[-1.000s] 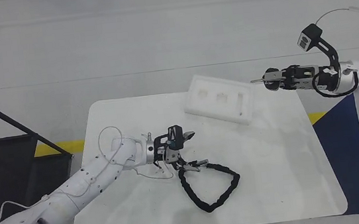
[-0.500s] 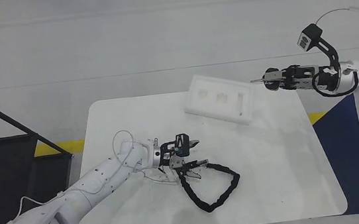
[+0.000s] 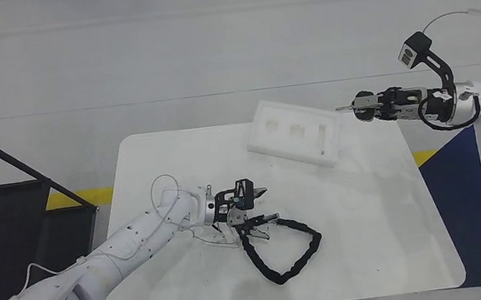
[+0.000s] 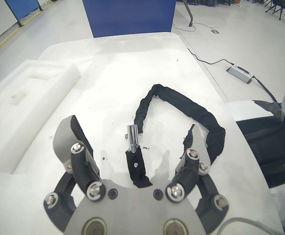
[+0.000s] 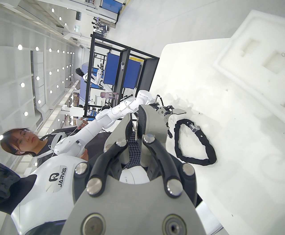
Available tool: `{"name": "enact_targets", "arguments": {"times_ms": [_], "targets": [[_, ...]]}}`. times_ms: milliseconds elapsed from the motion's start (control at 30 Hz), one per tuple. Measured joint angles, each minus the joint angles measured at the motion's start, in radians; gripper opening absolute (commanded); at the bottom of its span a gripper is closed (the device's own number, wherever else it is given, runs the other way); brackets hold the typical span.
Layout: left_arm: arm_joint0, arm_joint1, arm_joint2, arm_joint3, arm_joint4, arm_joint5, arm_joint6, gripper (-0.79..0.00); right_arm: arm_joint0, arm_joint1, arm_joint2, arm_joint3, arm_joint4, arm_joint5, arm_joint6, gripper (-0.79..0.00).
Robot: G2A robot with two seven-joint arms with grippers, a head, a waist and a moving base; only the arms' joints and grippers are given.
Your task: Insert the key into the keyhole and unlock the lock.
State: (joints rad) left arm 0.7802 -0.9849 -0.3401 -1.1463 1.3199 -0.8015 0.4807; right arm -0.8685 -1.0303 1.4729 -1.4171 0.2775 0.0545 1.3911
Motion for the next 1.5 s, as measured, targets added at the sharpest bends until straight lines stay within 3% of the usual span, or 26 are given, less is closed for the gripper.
{"name": "enact_targets", "arguments": {"times_ms": [367, 867, 900, 967, 1000, 1133, 1267, 1333, 1500], "targets": [[0.037, -0.005, -0.032, 0.009, 0.022, 0.043, 0.015, 0.0, 0.0, 0.0, 0.0, 0.0, 0.0, 0.0, 0.0, -0.785], [0.032, -0.108, 0.007, 0.164, 0.094, 0.089, 0.057, -0.003, 0.0, 0.0, 0.0, 0.0, 0.0, 0.0, 0.0, -0.785], [0.029, -0.116, 0.01, 0.175, 0.099, 0.086, 0.057, -0.022, 0.0, 0.0, 0.0, 0.0, 0.0, 0.0, 0.0, -0.785], [0.026, -0.125, 0.012, 0.194, 0.109, 0.085, 0.059, -0.262, 0.0, 0.0, 0.0, 0.0, 0.0, 0.0, 0.0, -0.785], [0.025, -0.13, 0.013, 0.207, 0.117, 0.086, 0.062, -0.332, 0.0, 0.0, 0.0, 0.0, 0.0, 0.0, 0.0, -0.785], [0.025, -0.142, 0.015, 0.243, 0.139, 0.076, 0.084, -0.376, 0.0, 0.0, 0.0, 0.0, 0.0, 0.0, 0.0, -0.785], [0.027, -0.149, 0.012, 0.258, 0.159, 0.071, 0.101, -0.332, 0.0, 0.0, 0.0, 0.0, 0.0, 0.0, 0.0, -0.785], [0.028, -0.152, 0.009, 0.263, 0.166, 0.071, 0.108, -0.397, 0.0, 0.0, 0.0, 0.0, 0.0, 0.0, 0.0, -0.785], [0.032, -0.158, 0.002, 0.269, 0.186, 0.077, 0.123, -0.434, 0.0, 0.0, 0.0, 0.0, 0.0, 0.0, 0.0, -0.785]]}}
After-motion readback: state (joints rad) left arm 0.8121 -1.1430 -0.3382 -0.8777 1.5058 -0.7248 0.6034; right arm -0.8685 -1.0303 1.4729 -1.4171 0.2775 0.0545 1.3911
